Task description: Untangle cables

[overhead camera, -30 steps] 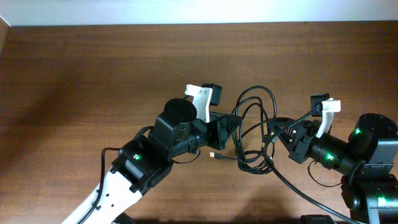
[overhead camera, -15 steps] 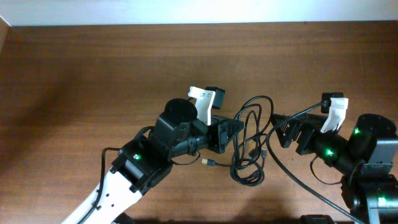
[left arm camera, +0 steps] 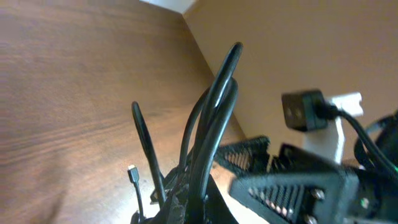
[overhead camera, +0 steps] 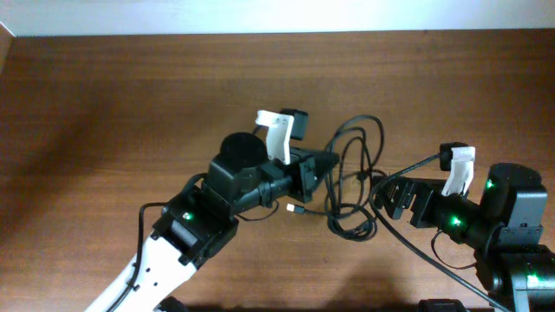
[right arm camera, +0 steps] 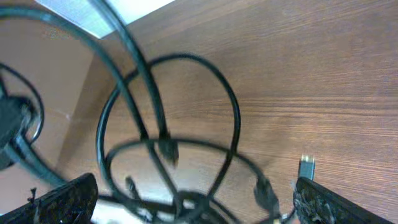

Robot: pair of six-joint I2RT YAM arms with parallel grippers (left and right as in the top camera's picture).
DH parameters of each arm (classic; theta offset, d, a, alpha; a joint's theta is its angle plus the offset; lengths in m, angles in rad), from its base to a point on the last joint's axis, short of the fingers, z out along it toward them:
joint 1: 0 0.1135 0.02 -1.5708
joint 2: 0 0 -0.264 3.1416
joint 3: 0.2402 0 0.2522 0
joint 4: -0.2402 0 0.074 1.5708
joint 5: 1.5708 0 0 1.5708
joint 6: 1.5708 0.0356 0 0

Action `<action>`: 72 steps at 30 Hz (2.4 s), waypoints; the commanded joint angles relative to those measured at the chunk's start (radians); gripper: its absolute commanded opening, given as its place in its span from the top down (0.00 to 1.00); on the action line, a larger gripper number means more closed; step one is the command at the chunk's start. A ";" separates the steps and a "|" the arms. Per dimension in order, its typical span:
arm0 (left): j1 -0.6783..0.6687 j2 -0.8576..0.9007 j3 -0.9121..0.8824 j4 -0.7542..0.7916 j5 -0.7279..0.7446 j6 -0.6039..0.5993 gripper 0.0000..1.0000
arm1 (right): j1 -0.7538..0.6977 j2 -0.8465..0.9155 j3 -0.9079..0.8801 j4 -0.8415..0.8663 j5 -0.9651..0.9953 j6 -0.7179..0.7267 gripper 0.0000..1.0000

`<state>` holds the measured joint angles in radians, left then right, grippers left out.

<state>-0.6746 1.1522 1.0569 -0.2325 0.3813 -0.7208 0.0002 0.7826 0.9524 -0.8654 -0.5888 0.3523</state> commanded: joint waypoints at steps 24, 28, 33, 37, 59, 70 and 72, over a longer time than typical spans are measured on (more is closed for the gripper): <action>0.049 -0.006 0.021 0.225 0.132 -0.163 1.00 | 0.006 0.079 0.021 0.032 -0.067 0.268 0.35; 0.049 -0.006 0.021 0.246 0.148 -0.170 1.00 | 0.006 0.104 0.021 0.038 -0.074 0.293 0.42; 0.049 -0.006 0.021 0.254 0.157 -0.169 1.00 | 0.006 0.149 0.020 0.096 -0.181 0.293 0.50; 0.049 -0.006 0.021 0.254 0.157 -0.169 1.00 | 0.006 0.168 0.021 0.119 -0.210 0.293 0.62; 0.050 -0.006 0.021 0.053 0.002 -0.161 1.00 | 0.006 0.166 0.021 0.122 -0.260 0.292 0.96; 0.049 -0.006 0.021 -0.098 -0.090 -0.051 1.00 | 0.006 0.166 0.021 0.135 -0.269 0.292 0.96; 0.049 -0.006 0.021 -0.128 -0.090 -0.013 1.00 | 0.006 0.166 0.021 0.152 -0.269 0.292 0.96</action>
<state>-0.6285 1.1530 1.0576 -0.3321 0.3084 -0.8242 0.0002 0.9531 0.9531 -0.7380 -0.8371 0.6518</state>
